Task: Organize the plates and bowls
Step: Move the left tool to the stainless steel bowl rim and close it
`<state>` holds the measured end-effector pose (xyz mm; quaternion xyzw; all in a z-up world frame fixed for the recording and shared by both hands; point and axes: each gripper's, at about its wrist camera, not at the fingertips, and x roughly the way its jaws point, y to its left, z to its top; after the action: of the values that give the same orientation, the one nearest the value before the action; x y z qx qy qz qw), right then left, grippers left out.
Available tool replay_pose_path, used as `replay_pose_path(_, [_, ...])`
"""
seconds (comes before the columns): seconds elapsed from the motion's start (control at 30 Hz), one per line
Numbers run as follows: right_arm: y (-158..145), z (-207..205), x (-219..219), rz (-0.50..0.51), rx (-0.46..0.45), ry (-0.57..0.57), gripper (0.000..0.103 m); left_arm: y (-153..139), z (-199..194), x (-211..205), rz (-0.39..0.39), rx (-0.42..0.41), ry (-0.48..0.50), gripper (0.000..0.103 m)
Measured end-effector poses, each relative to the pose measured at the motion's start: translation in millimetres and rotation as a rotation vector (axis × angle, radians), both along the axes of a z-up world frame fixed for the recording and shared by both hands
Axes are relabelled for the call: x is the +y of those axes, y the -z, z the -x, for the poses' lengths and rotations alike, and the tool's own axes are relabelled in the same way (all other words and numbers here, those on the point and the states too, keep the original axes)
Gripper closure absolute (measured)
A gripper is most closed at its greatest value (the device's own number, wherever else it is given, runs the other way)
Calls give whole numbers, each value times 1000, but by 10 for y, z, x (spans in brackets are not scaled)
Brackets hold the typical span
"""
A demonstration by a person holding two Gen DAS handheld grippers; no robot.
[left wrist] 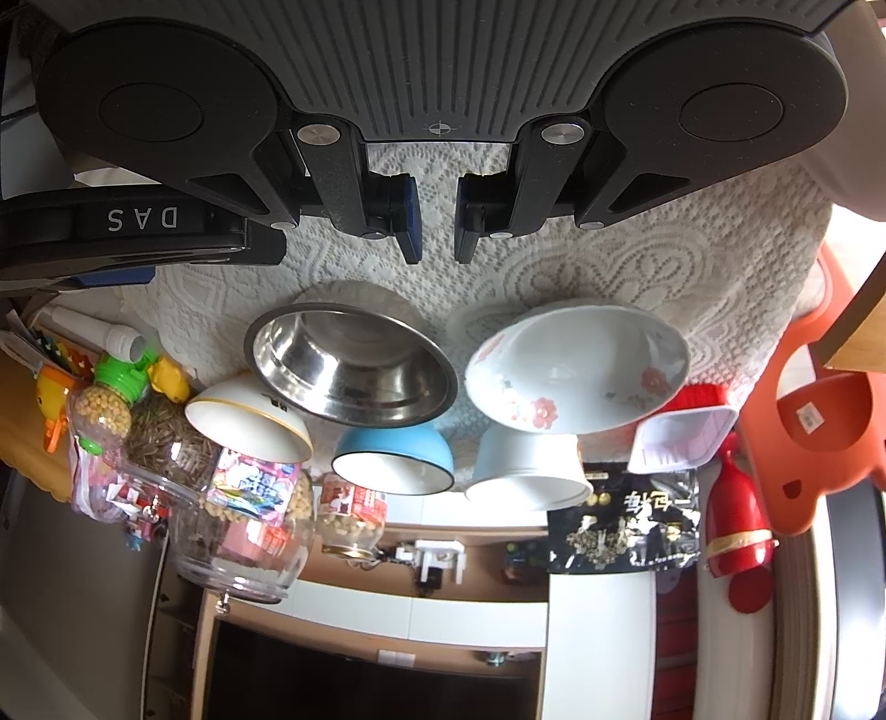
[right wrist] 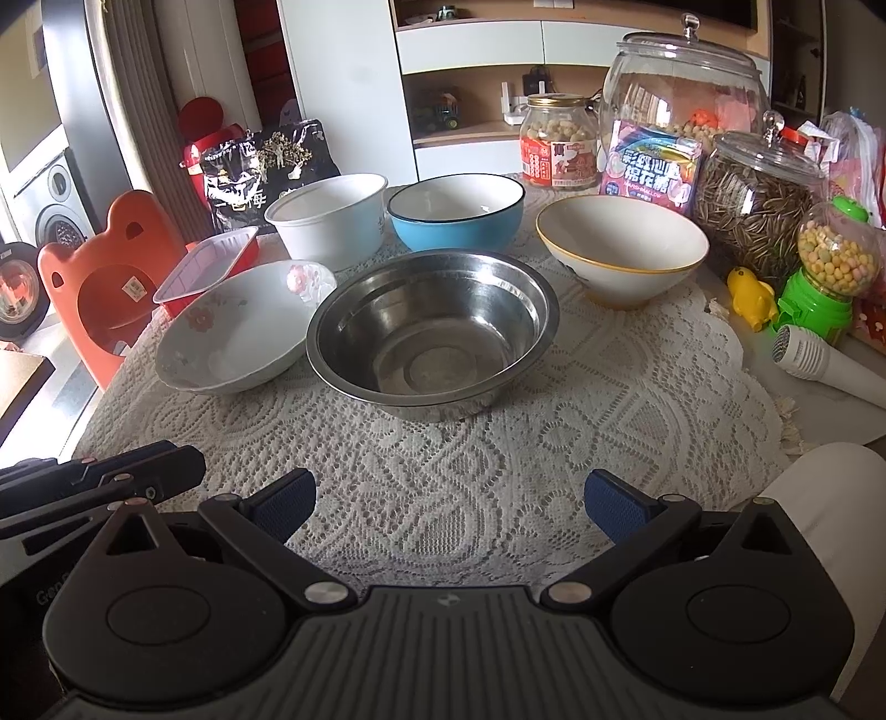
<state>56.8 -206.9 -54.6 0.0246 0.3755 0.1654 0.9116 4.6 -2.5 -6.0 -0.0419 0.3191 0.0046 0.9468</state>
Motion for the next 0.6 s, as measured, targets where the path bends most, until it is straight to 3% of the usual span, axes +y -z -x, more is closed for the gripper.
replay_pose_path(0.2, [20,-36,-12,-6,7,-9,0,-11,-77,32,35,12,24,88])
replay_pose_path(0.33, [-41,-206,-102,-50,-39,-10,0,-85,-321,197,189,36,131,88])
replay_pose_path(0.43, [-49,-472,-253,-142,-37,34,0,-119,-620,322,296,77,182,85])
replay_pose_path(0.53, [25,-790,-392,-216,2,68,0,-170,-857,317,225,93,143,85])
replay_pose_path(0.6, [115,-983,-446,-246,50,74,0,-192,-1019,305,159,88,198,85])
